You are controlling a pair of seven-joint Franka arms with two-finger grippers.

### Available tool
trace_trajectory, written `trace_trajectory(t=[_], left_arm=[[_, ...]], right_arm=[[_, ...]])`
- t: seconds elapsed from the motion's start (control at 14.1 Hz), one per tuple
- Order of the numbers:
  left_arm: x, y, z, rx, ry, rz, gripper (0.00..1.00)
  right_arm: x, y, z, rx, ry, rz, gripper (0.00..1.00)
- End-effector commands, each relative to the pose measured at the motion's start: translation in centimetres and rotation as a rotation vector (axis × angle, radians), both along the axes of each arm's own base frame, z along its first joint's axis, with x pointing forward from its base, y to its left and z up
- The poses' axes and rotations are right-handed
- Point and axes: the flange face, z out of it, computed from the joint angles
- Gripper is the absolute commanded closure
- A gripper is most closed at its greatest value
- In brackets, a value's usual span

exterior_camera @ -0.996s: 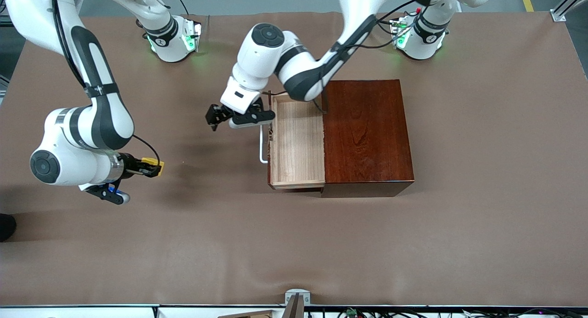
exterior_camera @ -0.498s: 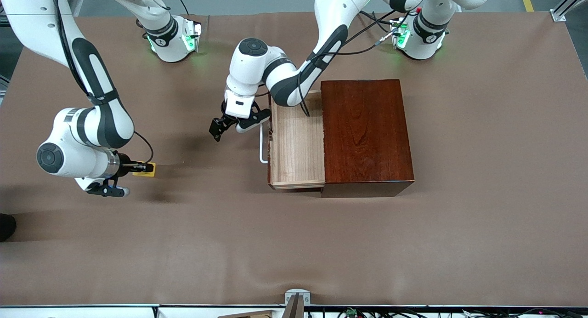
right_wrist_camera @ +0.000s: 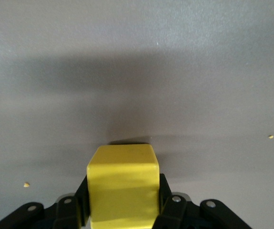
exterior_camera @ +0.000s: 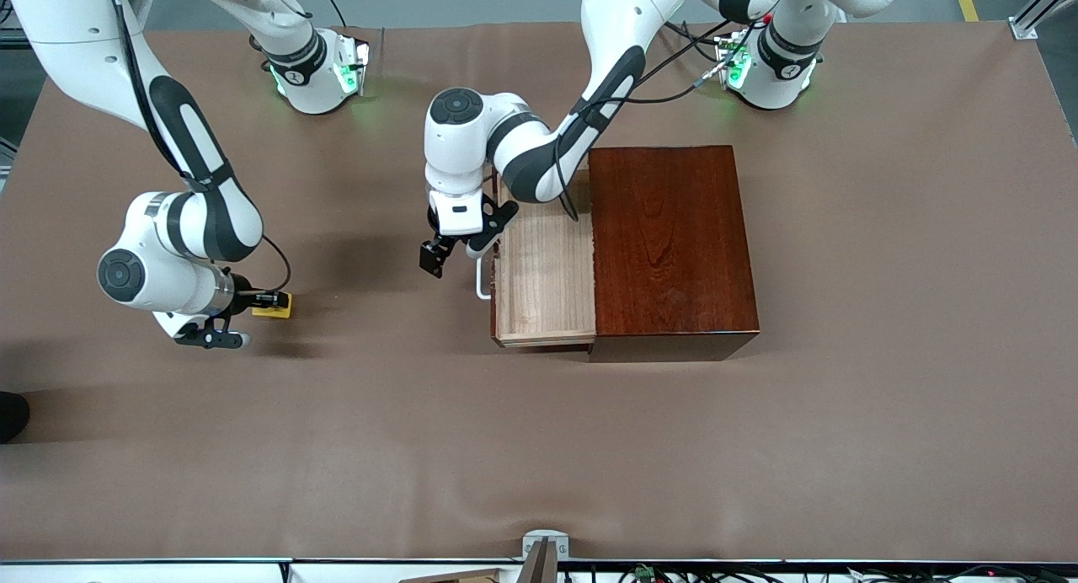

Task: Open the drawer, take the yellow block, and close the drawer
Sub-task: 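Push the drawer shut into the cabinet with the left gripper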

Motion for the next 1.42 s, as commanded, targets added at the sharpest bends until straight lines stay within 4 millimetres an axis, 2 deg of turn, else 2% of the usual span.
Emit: trace_trajectory(t=[0.0, 0.07, 0.43, 0.57, 0.71, 0.85, 1.21, 1.35], left_arm=[[0.6, 1.2, 0.3, 0.087, 0.033, 0.037, 0.00], [1.1, 2.1, 0.3, 0.134, 0.049, 0.053, 0.00], [2.8, 5.6, 2.7, 0.258, 0.123, 0.120, 0.00], [4.1, 7.3, 3.1, 0.287, 0.148, 0.152, 0.00], [4.0, 8.2, 2.7, 0.332, 0.179, 0.193, 0.00], [4.2, 9.3, 2.2, 0.374, 0.201, 0.257, 0.00], [4.5, 12.1, 1.3, 0.506, 0.281, 0.323, 0.00], [5.1, 13.1, 1.2, 0.533, 0.294, 0.344, 0.00]], right_arm=[[-0.5, -0.3, -0.3, -0.001, -0.003, 0.000, 0.51], [-0.8, -0.3, -0.6, 0.000, -0.003, -0.003, 0.01], [-0.7, 0.2, 0.2, 0.007, 0.003, -0.004, 0.00], [-0.3, 0.7, 2.4, 0.010, 0.004, 0.003, 0.00], [0.6, 2.0, 6.1, 0.022, -0.016, 0.023, 0.00], [2.0, 3.4, 10.1, 0.033, 0.044, 0.055, 0.00], [5.4, 3.6, 20.0, 0.041, 0.058, 0.074, 0.00], [5.9, 3.8, 25.0, 0.038, 0.030, 0.085, 0.00]])
